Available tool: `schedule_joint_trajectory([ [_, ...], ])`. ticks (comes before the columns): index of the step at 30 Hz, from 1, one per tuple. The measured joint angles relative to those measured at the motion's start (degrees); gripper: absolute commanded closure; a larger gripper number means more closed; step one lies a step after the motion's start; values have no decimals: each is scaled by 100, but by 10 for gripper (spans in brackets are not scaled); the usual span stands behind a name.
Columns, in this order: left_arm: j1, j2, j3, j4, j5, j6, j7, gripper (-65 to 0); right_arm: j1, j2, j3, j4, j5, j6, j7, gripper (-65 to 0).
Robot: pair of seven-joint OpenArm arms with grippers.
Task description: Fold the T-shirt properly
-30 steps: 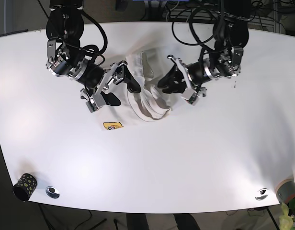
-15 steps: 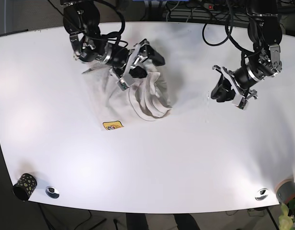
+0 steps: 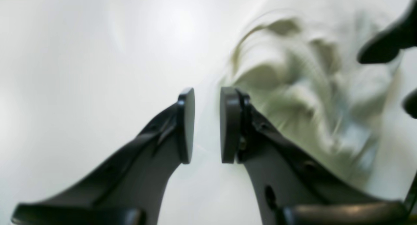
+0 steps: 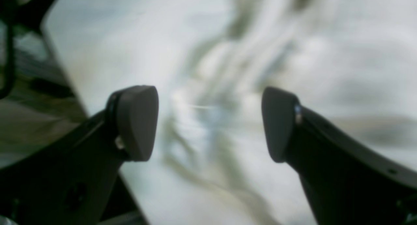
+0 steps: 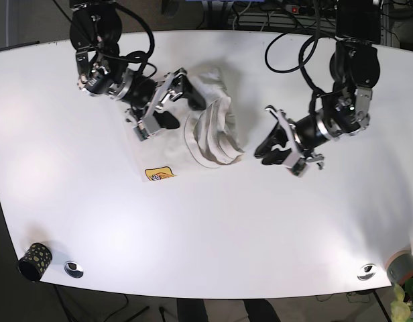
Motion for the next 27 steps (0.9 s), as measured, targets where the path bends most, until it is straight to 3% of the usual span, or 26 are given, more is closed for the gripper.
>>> schedule_joint_trajectory([
  [6,-227,533,859,-9,-4,37,15,-121,404,81,1082,-107,-48,-4,-46,-449],
  [11,-273,914,1456,-17,20,76,-2,-121,1108,382,1207,-750,-28,13,-170,-258],
  [14,-168,1130,1753,-52,396,63,-28,-121,1486,483,1174,-1370,-68,-7,-208,-166],
  [20,354,1388,1996,-127,1088,48,11,-121,2138,553,1150,-2457,-55,9,-214,-154],
  [23,555,1366,1993,-127,1185,37,20,-121,2465,568,1038,-2863,-52,7,-177,-154],
  [27,684,1276,1963,-127,1189,39,11,-121,2800,568,446,-3362,-61,-7,223,-154],
])
